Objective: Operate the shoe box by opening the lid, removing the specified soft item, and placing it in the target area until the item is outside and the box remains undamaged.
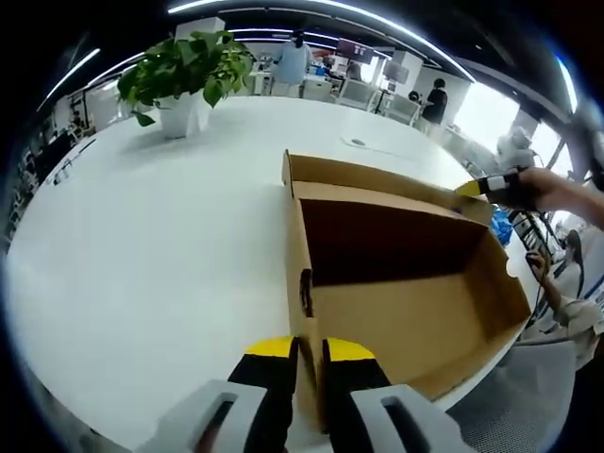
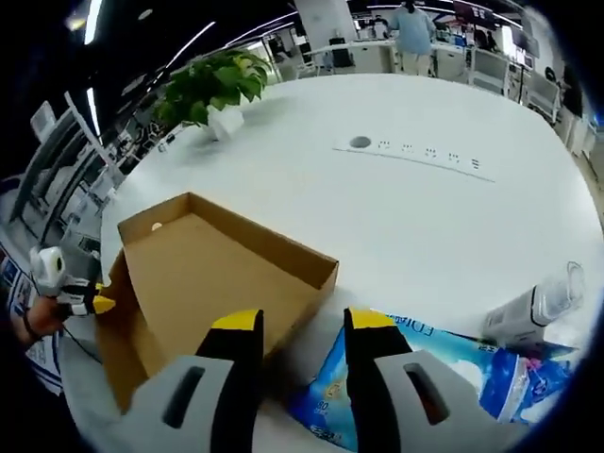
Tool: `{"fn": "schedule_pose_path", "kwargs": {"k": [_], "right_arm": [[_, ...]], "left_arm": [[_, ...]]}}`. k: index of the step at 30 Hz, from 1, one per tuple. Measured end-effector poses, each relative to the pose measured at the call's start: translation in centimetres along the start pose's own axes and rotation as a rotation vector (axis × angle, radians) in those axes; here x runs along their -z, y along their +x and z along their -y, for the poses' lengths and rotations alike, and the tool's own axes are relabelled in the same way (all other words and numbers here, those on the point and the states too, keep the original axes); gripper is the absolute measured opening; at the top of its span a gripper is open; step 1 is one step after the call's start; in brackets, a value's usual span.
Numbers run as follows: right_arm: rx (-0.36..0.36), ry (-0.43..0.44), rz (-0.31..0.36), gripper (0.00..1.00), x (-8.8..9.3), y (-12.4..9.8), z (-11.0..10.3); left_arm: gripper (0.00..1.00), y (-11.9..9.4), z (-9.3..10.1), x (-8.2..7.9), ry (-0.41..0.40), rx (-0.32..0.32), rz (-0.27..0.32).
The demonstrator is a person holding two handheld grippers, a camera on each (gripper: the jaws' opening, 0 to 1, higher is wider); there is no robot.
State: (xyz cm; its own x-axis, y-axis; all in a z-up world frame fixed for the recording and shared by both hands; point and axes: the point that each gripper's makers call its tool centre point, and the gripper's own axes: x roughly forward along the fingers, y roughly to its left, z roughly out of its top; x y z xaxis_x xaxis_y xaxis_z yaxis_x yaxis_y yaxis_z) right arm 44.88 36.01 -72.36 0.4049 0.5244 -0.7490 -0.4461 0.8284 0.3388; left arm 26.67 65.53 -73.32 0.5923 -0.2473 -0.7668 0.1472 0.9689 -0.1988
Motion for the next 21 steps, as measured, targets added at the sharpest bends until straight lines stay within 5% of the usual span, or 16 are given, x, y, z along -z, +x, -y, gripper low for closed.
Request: {"fn": "schedule_pose_path", "kwargs": {"k": [7, 16, 21], "right_arm": [[0.017, 0.043, -0.04, 0.29, 0.4, 1.5, 0.0], [0.075, 0.082, -0.054, 0.12, 1.0, 1.2, -0.5], [0.115, 0.067, -0.077, 0.08, 0.5, 2.2, 1.2]], "left_arm": [[0.1, 0.2, -0.2, 0.1, -0.002, -0.004, -0.006], [0.1, 0.3, -0.1, 0.1, -0.006, -0.002, -0.006], [0.09, 0.3, 0.0, 0.1, -0.003, -0.006, -0.007]]}}
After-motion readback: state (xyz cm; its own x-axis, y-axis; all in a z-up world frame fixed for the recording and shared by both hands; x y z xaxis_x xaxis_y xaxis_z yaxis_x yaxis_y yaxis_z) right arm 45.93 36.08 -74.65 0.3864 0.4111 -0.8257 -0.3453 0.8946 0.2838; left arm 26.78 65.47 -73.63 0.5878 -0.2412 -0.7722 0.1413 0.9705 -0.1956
